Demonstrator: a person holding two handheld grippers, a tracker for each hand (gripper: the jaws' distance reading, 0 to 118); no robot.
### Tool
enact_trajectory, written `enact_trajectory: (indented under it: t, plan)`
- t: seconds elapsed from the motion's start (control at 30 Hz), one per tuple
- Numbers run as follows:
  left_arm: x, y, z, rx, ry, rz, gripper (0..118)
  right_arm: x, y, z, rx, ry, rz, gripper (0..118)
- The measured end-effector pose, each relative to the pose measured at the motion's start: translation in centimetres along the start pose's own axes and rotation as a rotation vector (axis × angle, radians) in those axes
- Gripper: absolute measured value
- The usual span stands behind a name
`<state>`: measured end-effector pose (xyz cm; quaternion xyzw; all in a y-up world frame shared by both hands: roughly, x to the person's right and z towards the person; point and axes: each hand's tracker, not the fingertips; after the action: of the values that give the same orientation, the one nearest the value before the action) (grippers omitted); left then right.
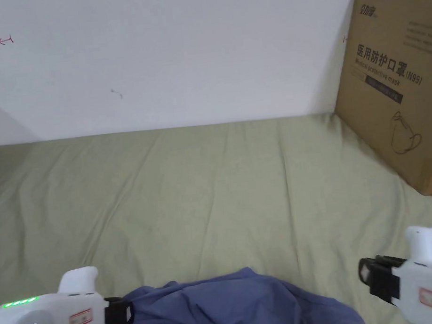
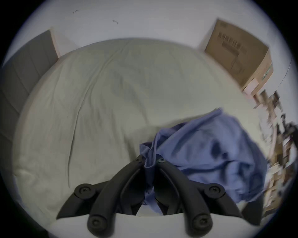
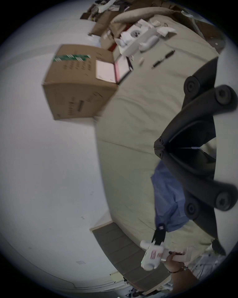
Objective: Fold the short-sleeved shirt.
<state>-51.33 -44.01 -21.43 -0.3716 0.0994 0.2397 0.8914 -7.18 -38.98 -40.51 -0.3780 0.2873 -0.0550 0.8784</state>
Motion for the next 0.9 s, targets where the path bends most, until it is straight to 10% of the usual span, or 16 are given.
enact_trajectory:
  t: [0.1,0.2,0.37,0.47,0.53,0.67,0.9]
  plan:
    - [0.9,-1.1,2.9,0.038,-0.006,-0.061,8,1.6,2.1,-5.6,-0.249,-0.022,-0.166,8]
    - [1.6,-1.9,3.9,0.019,0.003,-0.099,8,3.8,1.0,-11.4,-0.476,-0.057,-0.247,118]
    - [1.7,-2.3,4.1,0.006,0.020,-0.119,8,4.5,-2.8,-15.7,-0.658,-0.232,-0.065,110]
    - [1.3,-2.3,4.7,0.002,0.033,-0.100,8,2.6,-1.9,-12.2,-0.478,-0.221,0.149,81]
    - [1.1,-2.1,5.5,0.020,0.031,-0.096,8,2.6,-0.5,-9.7,-0.412,-0.210,0.168,1]
    - [1.8,-1.2,9.0,0.129,0.049,-0.117,8,4.2,3.5,-2.1,-0.224,0.006,-0.038,1]
    - [6.1,3.3,18.0,0.337,0.005,-0.180,8,2.4,11.7,10.1,0.021,0.095,0.026,1]
